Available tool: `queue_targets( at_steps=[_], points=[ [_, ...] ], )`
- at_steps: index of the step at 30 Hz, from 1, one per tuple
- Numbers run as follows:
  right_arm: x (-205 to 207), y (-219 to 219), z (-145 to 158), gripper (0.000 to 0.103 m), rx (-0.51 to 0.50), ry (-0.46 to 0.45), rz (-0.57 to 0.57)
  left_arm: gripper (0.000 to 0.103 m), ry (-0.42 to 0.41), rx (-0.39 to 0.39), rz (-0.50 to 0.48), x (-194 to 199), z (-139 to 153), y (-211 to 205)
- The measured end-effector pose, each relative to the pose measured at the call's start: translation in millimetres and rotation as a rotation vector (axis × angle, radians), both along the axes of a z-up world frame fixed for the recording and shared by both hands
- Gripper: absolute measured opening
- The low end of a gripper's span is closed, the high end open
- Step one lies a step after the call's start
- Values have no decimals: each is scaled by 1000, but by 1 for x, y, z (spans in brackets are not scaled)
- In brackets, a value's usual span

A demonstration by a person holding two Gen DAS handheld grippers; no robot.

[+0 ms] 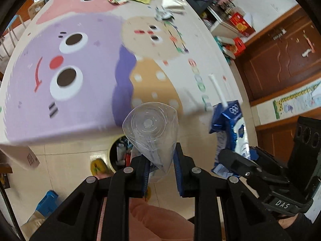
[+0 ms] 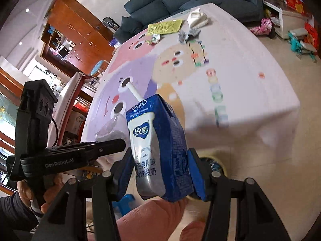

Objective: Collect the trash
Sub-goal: 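Lift the bottle and milk carton off the table and carry them over the bin, then open both tools over the bin to drop the bottle and carton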

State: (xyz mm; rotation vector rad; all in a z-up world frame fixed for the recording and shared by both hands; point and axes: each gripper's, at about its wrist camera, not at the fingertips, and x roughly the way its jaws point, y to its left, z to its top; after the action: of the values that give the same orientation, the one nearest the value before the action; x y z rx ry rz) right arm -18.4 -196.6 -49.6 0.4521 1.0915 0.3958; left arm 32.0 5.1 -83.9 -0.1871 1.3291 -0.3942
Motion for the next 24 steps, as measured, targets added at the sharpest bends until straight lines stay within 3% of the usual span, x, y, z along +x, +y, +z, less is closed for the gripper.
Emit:
queue_targets(
  at_steps=[4,9,14,20,22,24],
  points=[
    [-27,-1,-19,53,20,4,-17,20,17,32,-38,-21,-12,-8],
    [-42,6,-66,53,8,26,-41,20,81,43,-65,-31,-52,-12],
    [-44,21,-138,54,-30,41,-30,20,120,57,-72,-31,-122,-19],
    [-36,32,-234,54,-56,82,-48,21,110,87,-47,-20,-209,-22],
    [-31,36,-266,55,-62,77,-57,28,116,112,-38,-16,-239,-21],
    [-26,40,-291,55,-79,74,-55,48,130,121,-27,-12,-263,-19]
  ],
)
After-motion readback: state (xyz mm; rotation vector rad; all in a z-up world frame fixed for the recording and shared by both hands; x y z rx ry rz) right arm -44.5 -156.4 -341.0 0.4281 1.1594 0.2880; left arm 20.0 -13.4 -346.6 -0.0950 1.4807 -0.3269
